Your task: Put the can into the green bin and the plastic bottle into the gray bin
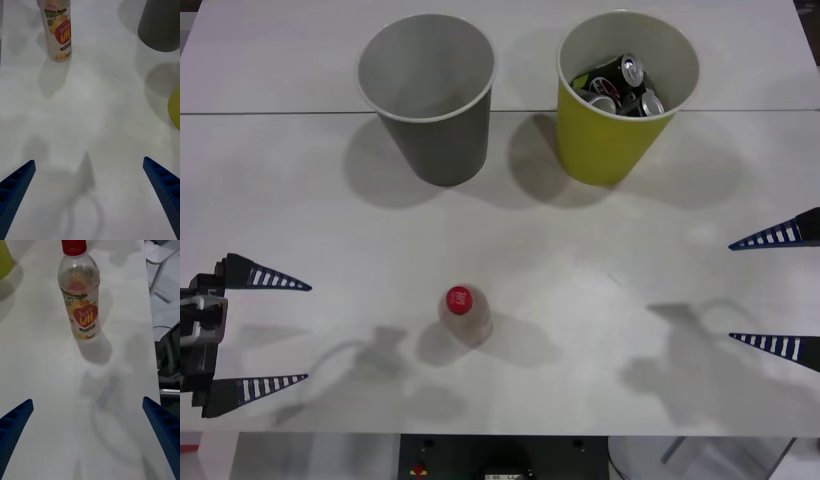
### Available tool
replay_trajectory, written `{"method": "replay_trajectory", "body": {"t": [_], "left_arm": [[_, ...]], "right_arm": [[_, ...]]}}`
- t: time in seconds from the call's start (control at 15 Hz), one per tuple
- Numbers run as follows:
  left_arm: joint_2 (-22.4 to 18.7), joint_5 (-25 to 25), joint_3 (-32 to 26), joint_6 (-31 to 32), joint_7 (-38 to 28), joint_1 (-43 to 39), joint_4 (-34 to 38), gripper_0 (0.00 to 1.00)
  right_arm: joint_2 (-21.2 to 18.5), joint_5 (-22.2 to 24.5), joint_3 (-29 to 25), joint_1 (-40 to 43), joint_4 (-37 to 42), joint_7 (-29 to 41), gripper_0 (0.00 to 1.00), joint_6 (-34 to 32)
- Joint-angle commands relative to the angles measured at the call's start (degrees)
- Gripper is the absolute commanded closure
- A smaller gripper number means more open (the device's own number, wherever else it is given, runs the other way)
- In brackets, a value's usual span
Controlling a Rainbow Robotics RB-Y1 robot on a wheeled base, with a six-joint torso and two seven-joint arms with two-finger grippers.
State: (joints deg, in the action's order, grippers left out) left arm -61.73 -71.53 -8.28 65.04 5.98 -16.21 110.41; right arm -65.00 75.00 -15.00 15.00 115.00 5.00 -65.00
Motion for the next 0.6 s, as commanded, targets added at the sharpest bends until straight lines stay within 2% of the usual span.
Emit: {"method": "replay_trajectory", "body": {"t": [0.07,0.4,0.6], "left_arm": [[1.26,1.83,2.83,0.0,1.14,2.14,-2.65,0.0],[4.69,6.41,8.45,0.0,8.17,6.63,-9.51,0.0],[8.56,6.32,8.89,0.0,9.66,7.33,-10.65,0.0]], "right_arm": [[0.0,0.0,0.0,0.0,0.0,0.0,0.0,0.0],[0.0,0.0,0.0,0.0,0.0,0.0,0.0,0.0],[0.0,0.0,0.0,0.0,0.0,0.0,0.0,0.0]]}}
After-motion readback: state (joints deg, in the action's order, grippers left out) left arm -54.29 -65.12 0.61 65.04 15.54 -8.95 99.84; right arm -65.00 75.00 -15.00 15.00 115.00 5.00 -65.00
